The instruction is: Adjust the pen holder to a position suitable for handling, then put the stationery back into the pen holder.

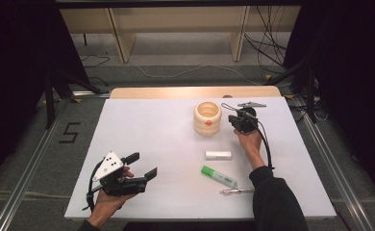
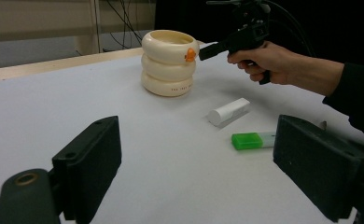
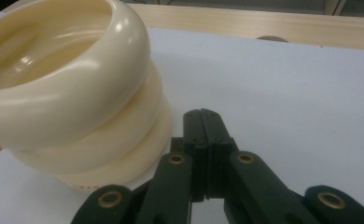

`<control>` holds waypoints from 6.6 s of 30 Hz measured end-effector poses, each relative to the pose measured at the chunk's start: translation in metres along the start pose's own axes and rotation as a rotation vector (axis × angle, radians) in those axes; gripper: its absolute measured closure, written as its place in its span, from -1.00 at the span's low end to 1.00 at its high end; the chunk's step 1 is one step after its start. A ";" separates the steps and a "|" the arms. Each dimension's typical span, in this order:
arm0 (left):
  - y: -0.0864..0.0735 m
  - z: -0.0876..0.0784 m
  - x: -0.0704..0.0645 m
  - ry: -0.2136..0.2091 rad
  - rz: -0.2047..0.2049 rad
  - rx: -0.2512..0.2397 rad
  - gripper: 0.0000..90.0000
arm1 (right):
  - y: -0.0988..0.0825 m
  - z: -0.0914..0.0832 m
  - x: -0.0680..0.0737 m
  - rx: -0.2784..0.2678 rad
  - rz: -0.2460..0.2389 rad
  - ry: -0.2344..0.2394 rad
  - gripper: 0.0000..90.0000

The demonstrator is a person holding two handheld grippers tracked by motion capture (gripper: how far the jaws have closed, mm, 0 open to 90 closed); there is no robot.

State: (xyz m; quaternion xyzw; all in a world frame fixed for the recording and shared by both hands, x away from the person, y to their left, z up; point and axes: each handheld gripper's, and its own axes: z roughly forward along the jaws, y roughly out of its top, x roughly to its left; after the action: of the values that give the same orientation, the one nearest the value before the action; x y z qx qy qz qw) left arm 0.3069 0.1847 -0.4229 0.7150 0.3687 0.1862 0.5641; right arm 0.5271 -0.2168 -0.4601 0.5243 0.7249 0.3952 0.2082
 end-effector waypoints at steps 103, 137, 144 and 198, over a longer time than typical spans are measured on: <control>0.000 0.000 0.000 0.003 0.007 0.003 -0.66 | -0.008 -0.071 0.050 0.214 -0.369 0.332 -0.40; 0.001 0.005 0.000 0.001 -0.004 0.008 -0.66 | -0.016 -0.049 0.074 0.371 -0.552 0.328 -0.38; 0.001 0.005 0.000 -0.004 0.003 0.008 -0.66 | -0.016 -0.045 0.082 0.412 -0.590 0.319 -0.38; -0.002 0.002 -0.001 0.005 0.006 0.020 -0.66 | -0.024 -0.020 0.087 0.620 -0.806 0.297 0.33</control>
State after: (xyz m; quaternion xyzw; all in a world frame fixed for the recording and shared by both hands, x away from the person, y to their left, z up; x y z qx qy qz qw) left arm 0.3066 0.1830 -0.4246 0.7214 0.3698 0.1861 0.5552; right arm 0.4672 -0.1472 -0.4570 0.1795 0.9735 0.1208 0.0738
